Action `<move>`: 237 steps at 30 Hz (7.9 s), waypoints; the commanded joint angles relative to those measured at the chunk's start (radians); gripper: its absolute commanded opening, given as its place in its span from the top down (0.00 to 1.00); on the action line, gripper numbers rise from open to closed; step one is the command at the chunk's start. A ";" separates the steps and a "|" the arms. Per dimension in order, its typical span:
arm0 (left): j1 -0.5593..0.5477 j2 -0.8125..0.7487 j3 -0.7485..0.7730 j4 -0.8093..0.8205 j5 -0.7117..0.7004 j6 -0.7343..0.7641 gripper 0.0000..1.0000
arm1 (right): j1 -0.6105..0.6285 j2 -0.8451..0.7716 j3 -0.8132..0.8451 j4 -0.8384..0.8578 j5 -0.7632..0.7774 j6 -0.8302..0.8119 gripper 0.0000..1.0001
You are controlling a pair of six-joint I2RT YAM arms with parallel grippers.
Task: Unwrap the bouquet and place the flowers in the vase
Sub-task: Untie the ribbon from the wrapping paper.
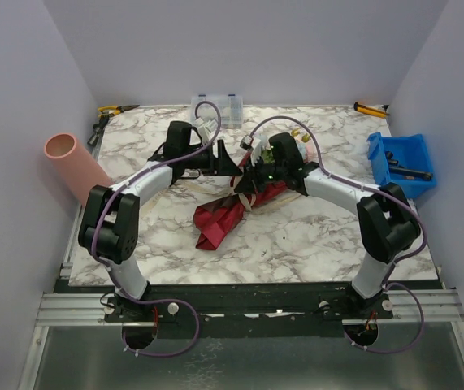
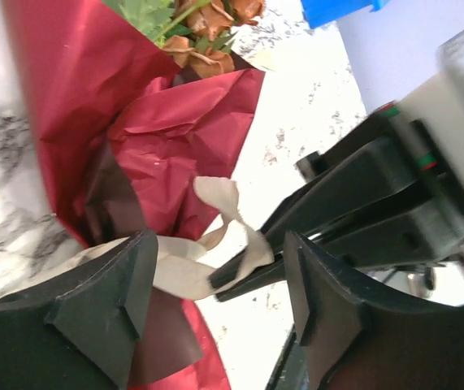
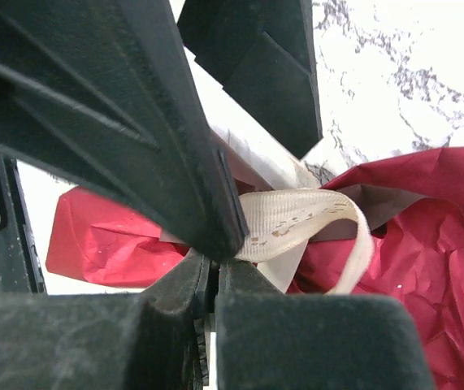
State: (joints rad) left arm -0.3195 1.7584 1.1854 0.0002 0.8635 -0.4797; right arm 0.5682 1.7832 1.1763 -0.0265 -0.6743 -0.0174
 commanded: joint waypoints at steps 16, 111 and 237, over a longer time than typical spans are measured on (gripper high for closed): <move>0.062 -0.188 -0.346 0.356 0.076 0.342 0.41 | -0.093 -0.140 -0.033 0.109 -0.108 0.120 0.99; -0.079 -0.100 -0.014 0.480 0.124 -0.259 1.00 | -0.140 -0.079 -0.050 0.184 -0.249 0.191 0.75; -0.146 -0.315 -0.185 -0.072 -0.078 0.615 0.30 | -0.574 0.078 -0.054 -0.400 0.313 -0.402 0.31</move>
State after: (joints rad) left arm -0.4725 1.4605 1.0107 -0.0502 0.7658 0.1146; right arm -0.0429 1.8179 1.1442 -0.4686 -0.4126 -0.4034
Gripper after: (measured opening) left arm 0.702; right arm 0.701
